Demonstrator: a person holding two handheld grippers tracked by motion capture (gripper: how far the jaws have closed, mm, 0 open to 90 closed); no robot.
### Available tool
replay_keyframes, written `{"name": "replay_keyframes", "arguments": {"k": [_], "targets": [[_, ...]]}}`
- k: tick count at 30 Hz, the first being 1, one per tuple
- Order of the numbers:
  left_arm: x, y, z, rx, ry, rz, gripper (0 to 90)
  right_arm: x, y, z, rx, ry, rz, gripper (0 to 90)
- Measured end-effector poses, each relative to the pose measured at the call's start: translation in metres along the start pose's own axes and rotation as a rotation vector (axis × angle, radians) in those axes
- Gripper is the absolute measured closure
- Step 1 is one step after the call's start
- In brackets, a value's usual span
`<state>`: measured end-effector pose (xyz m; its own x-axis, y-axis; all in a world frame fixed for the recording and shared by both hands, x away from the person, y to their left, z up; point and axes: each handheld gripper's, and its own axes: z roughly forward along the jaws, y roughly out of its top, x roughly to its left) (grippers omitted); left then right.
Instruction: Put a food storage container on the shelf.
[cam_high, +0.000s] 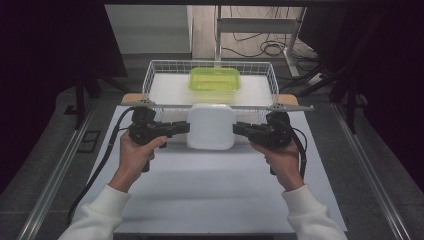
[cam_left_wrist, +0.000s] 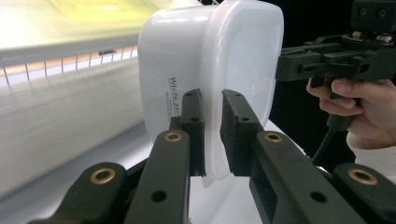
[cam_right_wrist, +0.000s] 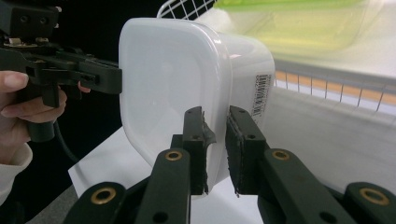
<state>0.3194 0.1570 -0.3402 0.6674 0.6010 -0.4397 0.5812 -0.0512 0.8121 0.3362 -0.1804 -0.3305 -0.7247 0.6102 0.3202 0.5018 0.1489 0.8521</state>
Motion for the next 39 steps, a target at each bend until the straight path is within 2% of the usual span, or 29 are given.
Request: {"name": "replay_keyframes", "arguments": {"k": [11, 21, 26, 27, 28, 32, 39], "targets": [[-0.004, 0.020, -0.005, -0.018, 0.018, 0.028, 79.7, 0.001, 0.020, -0.003, -0.024, 0.000, -0.012, 77.8], [-0.002, 0.050, -0.004, -0.044, 0.018, 0.038, 79.5, 0.001, 0.050, -0.008, -0.045, -0.012, -0.029, 78.0], [0.002, 0.073, -0.003, -0.049, 0.021, 0.047, 79.4, -0.007, 0.071, -0.008, -0.054, -0.011, -0.026, 78.2], [0.002, 0.073, -0.003, -0.049, 0.021, 0.047, 79.4, -0.008, 0.076, -0.007, -0.051, -0.013, -0.025, 78.2], [0.003, 0.082, -0.002, -0.051, 0.022, 0.039, 79.4, -0.010, 0.081, -0.007, -0.051, -0.011, -0.026, 78.2], [0.008, 0.099, 0.001, -0.051, 0.018, 0.042, 79.3, -0.017, 0.097, -0.005, -0.060, -0.002, -0.015, 78.4], [0.019, 0.118, 0.006, -0.037, 0.010, 0.025, 79.1, -0.027, 0.114, -0.002, -0.056, 0.002, 0.013, 78.7]]}}
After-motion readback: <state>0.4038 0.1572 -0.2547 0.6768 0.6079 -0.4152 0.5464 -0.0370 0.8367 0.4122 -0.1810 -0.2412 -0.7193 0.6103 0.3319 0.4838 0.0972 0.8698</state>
